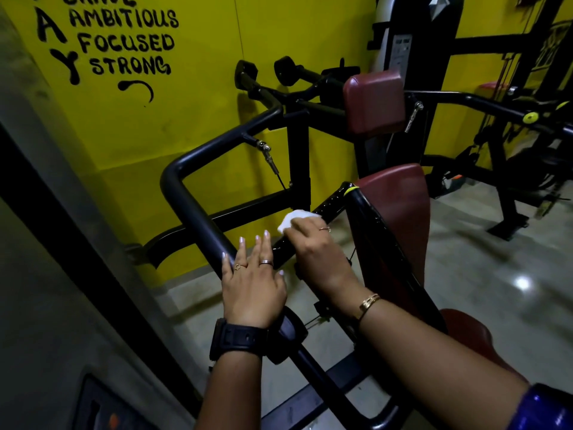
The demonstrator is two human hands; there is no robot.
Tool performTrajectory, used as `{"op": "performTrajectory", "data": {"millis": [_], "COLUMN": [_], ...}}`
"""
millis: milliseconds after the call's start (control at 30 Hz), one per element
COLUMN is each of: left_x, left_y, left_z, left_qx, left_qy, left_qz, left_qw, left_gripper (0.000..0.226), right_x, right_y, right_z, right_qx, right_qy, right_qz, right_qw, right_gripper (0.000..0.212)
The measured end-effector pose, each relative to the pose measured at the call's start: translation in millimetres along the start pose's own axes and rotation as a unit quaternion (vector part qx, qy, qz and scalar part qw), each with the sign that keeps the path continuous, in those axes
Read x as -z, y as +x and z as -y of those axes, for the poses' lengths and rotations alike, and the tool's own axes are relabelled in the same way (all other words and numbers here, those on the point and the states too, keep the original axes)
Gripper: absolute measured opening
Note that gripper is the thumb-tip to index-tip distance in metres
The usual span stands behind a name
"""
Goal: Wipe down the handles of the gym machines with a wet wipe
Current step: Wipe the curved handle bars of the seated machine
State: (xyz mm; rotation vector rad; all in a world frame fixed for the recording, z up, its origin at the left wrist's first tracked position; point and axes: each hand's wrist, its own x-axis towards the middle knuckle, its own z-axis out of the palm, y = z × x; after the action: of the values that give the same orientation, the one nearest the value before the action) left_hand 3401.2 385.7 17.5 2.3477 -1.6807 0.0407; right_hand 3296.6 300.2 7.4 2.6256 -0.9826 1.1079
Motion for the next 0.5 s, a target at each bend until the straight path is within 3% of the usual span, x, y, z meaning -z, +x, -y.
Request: {"op": "performTrajectory", "data": {"millis": [167,233,400,500], "left_x": [0,0,2,3], "left_y": [-1,-1,-1,-2], "left_z": [1,1,0,0], "left_qx": [-0.001,0.0,0.003,0.0], "left_qy": [0.003,0.002,-0.002,-0.006], "left_qz": [0.004,0.004,0.002,0.003], "left_qw": [1.0,1.0,1.0,1.0], "left_gripper": [0.068,0.069,0.069,0.068], "right_x": [12,7,-1,7], "right_y": [-3,-10,-6,2], "right_z": [-14,-6,4,-11], "right_qx": [-0.086,-0.11,-0.021,-0.077], "right_qy": [-0.082,-0.067,-0.056,-0.072], "right_qz": [-0.054,-0.038,-0.002,-0.018], "right_qw": [0.991,0.991,0.998,0.994], "right_gripper": [0.034,0.042,0.036,0.046]}}
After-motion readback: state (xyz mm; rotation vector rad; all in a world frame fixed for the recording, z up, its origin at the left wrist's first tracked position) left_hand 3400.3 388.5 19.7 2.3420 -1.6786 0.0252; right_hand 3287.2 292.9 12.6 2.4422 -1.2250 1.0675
